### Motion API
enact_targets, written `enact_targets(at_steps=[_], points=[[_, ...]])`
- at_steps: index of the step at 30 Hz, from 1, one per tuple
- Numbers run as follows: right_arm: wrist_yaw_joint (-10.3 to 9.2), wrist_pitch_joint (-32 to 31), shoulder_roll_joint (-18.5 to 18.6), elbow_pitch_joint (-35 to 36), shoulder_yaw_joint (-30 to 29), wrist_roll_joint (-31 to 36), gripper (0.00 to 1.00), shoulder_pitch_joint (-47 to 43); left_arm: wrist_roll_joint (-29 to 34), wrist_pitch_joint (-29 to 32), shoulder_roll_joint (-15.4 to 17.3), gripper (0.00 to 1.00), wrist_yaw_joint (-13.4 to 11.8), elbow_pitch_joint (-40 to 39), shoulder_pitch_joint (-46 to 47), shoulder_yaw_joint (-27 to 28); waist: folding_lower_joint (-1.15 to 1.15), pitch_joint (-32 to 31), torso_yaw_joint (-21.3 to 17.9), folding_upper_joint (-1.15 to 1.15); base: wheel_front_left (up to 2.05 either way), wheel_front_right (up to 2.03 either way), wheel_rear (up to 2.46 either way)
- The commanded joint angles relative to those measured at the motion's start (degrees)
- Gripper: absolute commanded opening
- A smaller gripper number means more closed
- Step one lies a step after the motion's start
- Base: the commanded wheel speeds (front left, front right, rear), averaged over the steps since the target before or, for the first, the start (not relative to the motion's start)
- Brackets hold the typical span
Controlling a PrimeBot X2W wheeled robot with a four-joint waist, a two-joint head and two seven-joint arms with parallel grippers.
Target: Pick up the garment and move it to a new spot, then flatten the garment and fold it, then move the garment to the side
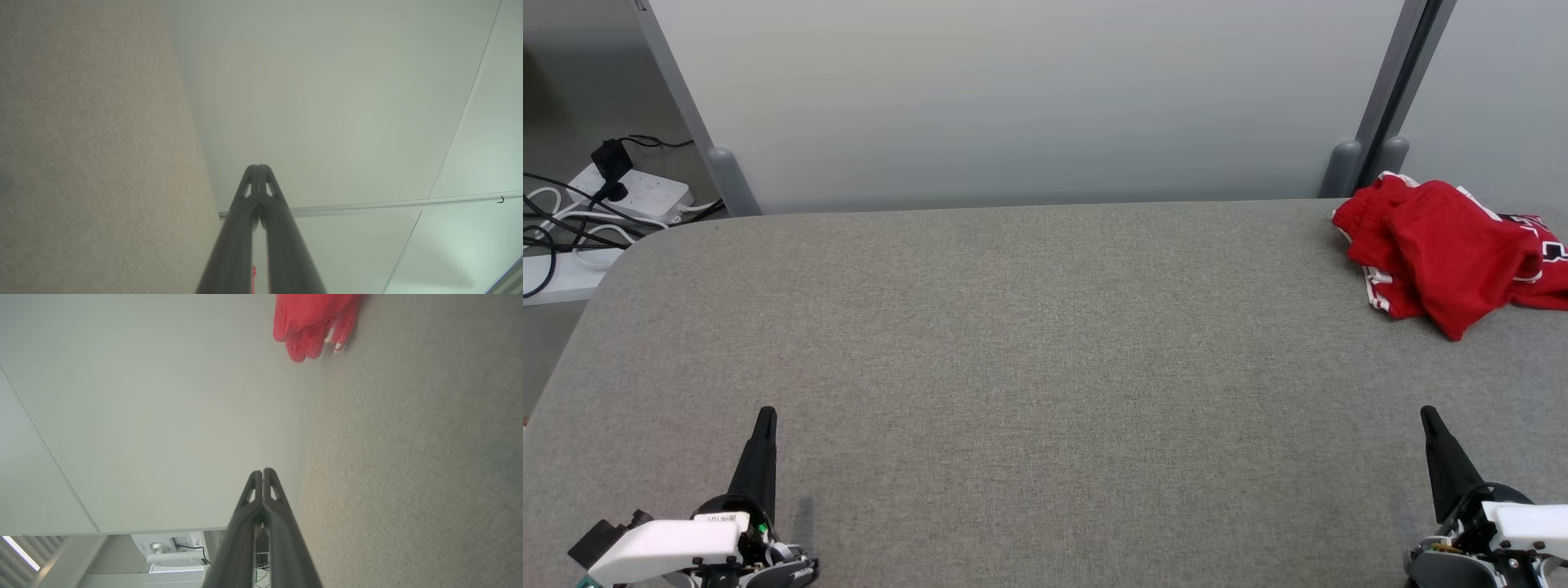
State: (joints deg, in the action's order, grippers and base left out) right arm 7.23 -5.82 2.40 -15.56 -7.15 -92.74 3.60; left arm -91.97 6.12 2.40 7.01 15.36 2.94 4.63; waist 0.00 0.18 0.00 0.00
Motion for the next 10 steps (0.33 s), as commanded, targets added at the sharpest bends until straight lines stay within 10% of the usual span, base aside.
enact_targets(at_steps=[1, 10], points=[[0.25, -0.5, 0.7, 1.6, 0.9, 0.4, 0.0, 2.6, -0.1, 0.4, 0.5, 0.0, 0.5, -1.3, 3.3, 1.9, 0.0, 0.0, 0.0, 0.0, 0.0, 0.0, 0.0], [0.25, -0.5, 0.7, 1.6, 0.8, 0.4, 0.0, 2.6, -0.1, 0.4, 0.5, 0.0, 0.5, -1.3, 3.3, 1.9, 0.0, 0.0, 0.0, 0.0, 0.0, 0.0, 0.0]])
